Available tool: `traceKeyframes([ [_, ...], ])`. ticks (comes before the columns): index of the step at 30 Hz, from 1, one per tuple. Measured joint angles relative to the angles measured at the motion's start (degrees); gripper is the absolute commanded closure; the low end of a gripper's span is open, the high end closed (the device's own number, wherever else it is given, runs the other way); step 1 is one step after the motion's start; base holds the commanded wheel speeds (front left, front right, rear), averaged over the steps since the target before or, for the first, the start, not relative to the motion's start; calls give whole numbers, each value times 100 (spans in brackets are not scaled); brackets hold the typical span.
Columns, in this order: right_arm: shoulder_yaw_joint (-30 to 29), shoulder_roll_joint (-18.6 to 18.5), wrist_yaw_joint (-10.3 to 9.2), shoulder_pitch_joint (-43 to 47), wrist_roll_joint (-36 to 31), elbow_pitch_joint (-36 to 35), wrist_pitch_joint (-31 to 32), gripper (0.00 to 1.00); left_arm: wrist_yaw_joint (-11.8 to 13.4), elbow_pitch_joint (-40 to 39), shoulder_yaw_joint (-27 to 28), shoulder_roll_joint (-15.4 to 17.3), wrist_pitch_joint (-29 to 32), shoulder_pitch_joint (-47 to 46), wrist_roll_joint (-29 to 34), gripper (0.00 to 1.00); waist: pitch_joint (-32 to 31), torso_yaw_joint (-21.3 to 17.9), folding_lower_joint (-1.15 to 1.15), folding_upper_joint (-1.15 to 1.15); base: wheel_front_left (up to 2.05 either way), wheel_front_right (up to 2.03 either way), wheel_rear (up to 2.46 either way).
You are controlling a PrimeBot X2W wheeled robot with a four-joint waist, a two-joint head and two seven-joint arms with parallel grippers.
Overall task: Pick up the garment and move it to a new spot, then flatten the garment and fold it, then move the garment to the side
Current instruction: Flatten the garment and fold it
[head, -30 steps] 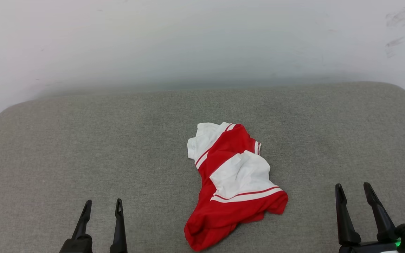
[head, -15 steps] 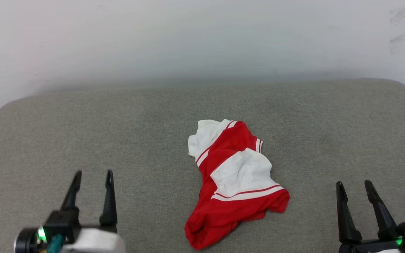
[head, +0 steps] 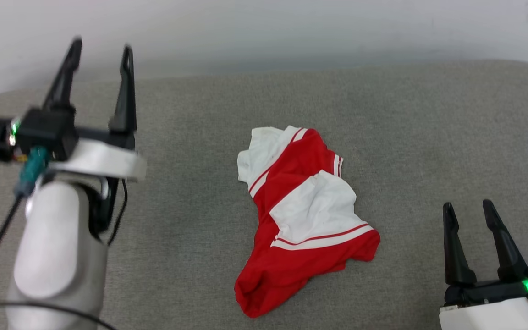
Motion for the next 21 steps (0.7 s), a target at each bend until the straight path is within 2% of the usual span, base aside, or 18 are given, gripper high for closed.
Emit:
traceKeyframes([
  [8,-5,1,0,-308,-8,-113,0,0,-88,980,-691,438,303,-1930,-233,0,527,-138,0,0,0,0,0],
  [12,-12,1,0,-444,-8,-165,0,0,-92,1256,-1438,645,714,-2704,-538,0,783,-204,0,0,0,0,0],
  [15,-15,0,0,-546,-8,-194,0,0,-92,1496,-2149,806,1365,-3186,-976,0,957,-253,1,0,0,0,0],
  [21,37,1,0,-751,-10,-237,0,0,-92,1739,-3489,1116,3147,-4012,-2519,0,1274,-381,1,0,0,0,0],
])
